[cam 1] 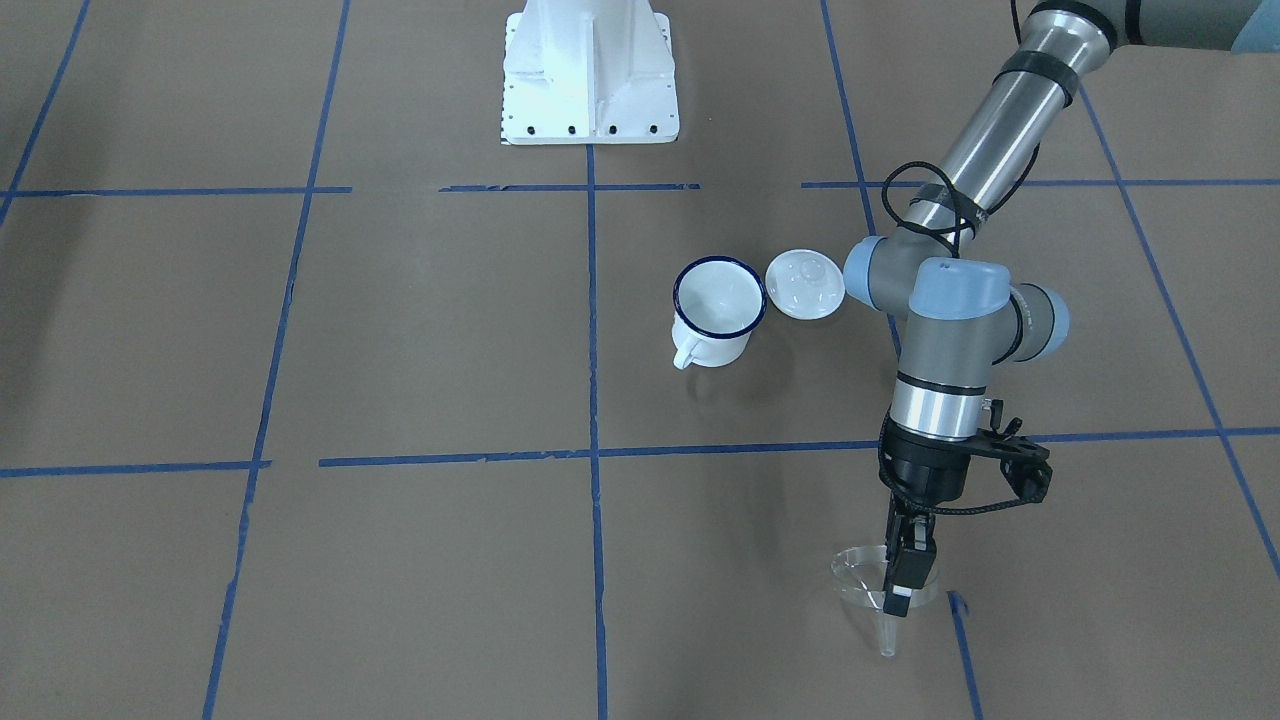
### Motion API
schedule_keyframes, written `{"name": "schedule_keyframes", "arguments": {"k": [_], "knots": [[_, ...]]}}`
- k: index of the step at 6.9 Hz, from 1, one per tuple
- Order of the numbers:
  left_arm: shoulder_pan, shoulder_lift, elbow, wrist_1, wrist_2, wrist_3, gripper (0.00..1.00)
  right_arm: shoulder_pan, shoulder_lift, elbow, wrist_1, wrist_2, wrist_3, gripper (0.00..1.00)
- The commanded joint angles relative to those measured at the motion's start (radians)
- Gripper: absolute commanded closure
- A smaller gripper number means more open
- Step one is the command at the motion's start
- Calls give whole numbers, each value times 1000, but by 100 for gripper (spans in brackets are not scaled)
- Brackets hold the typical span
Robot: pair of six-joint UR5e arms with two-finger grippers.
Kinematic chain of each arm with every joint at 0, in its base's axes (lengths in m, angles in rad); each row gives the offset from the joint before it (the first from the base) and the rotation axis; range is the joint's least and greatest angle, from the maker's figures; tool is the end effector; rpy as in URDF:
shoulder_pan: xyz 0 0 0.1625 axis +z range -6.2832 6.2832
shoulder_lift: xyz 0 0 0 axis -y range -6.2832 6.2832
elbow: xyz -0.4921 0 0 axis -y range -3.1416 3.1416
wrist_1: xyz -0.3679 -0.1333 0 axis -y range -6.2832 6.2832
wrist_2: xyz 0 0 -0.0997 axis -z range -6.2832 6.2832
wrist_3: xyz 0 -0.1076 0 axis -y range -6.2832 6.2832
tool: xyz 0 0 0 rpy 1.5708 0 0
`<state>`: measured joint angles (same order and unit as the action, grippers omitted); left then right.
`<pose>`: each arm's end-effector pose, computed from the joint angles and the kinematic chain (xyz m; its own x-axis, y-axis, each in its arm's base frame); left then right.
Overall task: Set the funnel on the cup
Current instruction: 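Grasp the clear glass funnel with the left gripper and lift it, then carry the glass funnel over the enamel mug with the left gripper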
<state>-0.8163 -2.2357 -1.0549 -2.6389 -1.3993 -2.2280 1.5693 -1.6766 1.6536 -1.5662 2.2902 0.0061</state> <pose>0.4384 -0.6878 0.4383 -0.3178 -0.5408 -0.7788 0.8001 0.2878 -0.5263 0.0618 -0.4141 0.7431 0.7522 0.0171 0.6587 -0.0031 0.9997 -0.0224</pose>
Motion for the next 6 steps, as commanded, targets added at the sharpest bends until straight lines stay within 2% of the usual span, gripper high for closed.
{"name": "schedule_keyframes", "arguments": {"k": [1, 3, 4, 6], "knots": [[0, 5, -37, 0, -4, 72, 100, 0, 0, 0, 0, 0, 0, 0], [-24, 7, -126, 8, -41, 83, 100, 0, 0, 0, 0, 0, 0, 0], [-46, 11, -227, 80, -114, 114, 100, 0, 0, 0, 0, 0, 0, 0], [-55, 13, -489, 396, -350, 364, 100, 0, 0, 0, 0, 0, 0, 0]]}}
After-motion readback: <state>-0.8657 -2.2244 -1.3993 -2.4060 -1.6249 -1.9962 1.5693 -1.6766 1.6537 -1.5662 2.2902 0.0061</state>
